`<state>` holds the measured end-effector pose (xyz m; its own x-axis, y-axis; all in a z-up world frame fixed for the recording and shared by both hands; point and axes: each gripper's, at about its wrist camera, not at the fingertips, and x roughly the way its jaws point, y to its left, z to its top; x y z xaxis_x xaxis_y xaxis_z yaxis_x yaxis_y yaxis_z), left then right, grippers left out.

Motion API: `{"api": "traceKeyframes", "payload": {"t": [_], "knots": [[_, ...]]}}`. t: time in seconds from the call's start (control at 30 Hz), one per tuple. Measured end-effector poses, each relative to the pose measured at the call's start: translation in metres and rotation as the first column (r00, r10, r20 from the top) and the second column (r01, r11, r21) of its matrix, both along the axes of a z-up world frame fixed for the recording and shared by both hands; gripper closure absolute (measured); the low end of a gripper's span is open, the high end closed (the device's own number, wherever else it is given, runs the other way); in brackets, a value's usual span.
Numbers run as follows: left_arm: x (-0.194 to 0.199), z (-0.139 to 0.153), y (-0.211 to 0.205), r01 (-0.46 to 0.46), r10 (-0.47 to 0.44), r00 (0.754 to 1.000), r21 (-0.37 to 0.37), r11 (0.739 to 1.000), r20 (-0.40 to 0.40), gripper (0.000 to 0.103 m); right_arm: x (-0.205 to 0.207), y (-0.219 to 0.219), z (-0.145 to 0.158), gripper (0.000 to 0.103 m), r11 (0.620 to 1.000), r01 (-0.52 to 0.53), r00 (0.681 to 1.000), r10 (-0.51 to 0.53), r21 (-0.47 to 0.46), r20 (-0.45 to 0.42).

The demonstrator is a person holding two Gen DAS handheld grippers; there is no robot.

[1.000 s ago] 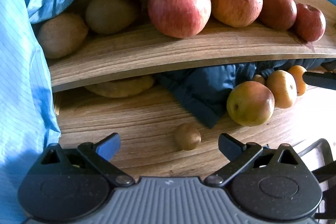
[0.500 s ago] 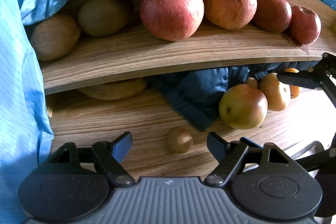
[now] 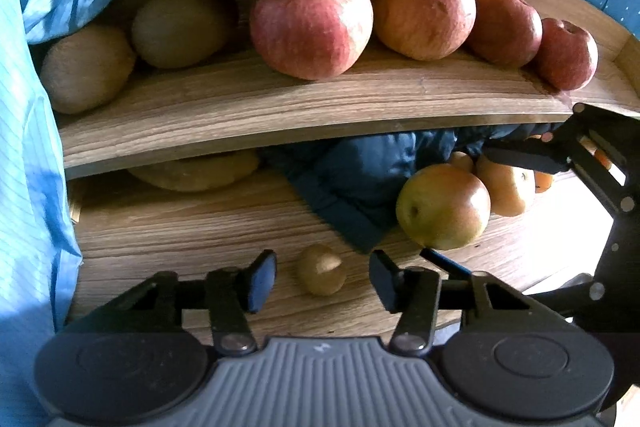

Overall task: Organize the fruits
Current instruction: 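Close the left gripper on a kiwi while the right gripper grasps the mango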

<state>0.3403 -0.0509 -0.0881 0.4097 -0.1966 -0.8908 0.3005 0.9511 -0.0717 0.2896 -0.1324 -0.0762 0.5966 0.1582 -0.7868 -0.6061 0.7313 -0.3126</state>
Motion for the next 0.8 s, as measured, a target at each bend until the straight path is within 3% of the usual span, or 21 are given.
{"api": "traceKeyframes", "payload": {"t": [0.1,0.23,0.33,0.8], "knots": [[-0.0021,0.0016,0.003,-0.006,0.006,1.0,-0.008,1.0,0.002,0.06,0.0003,0.001,-0.0012,0.034,1.0,-0.008,1.0,0.008,0.0,-0.001],[-0.0012,-0.0022,0.006,-0.015,0.015,1.0,-0.012,1.0,0.006,0.066,-0.001,0.0033,-0.0039,0.046,1.0,-0.024,1.0,0.024,0.003,-0.015],[-0.001,-0.0028,0.0083,-0.022,0.022,1.0,-0.011,1.0,0.007,0.073,-0.0002,0.0062,-0.007,0.047,1.0,-0.028,0.999,0.028,0.001,-0.018],[-0.005,0.0007,0.0099,-0.04,0.04,0.999,-0.005,0.999,0.024,0.074,-0.0044,0.0044,-0.0087,0.048,1.0,-0.022,1.0,0.022,0.015,-0.01]]}}
